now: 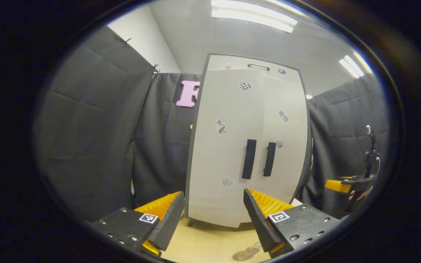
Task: Grasp the bottle in the cabinet with the left hand and place it on the coaster, then close the right door with the right hand and the left door with the left hand.
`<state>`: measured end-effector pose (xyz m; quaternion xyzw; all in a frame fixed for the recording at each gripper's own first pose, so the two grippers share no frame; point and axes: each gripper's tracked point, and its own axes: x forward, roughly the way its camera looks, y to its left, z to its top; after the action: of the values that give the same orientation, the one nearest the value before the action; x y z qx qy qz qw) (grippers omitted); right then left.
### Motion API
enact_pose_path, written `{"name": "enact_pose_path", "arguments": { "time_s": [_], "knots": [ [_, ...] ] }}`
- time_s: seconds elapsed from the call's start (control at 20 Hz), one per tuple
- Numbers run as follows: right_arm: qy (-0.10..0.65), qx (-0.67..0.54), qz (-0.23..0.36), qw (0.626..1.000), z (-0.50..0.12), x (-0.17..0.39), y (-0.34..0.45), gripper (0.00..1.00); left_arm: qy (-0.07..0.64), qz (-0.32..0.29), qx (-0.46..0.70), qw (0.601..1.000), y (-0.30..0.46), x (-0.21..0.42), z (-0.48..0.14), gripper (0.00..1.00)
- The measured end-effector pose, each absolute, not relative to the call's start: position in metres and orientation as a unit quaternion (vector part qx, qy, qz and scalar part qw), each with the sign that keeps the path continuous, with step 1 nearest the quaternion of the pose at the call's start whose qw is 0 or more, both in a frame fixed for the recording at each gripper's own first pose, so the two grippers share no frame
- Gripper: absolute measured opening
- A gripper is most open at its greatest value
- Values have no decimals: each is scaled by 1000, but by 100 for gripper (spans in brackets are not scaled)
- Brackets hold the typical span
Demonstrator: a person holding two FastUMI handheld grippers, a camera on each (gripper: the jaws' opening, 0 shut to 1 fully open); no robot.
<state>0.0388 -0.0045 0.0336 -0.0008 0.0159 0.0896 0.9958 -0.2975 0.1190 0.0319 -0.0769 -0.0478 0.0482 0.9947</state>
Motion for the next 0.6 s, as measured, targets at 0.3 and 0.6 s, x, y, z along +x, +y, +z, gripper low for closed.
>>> {"name": "enact_pose_path", "arguments": {
  "time_s": [0.3,0.6],
  "knots": [
    [28,-7,65,998,15,39,-12,92,-73,64,-48,994,152,-300,33,93],
    [42,-21,64,997,11,41,1,97,-68,56,-53,995,153,-275,26,93]
  ]
}}
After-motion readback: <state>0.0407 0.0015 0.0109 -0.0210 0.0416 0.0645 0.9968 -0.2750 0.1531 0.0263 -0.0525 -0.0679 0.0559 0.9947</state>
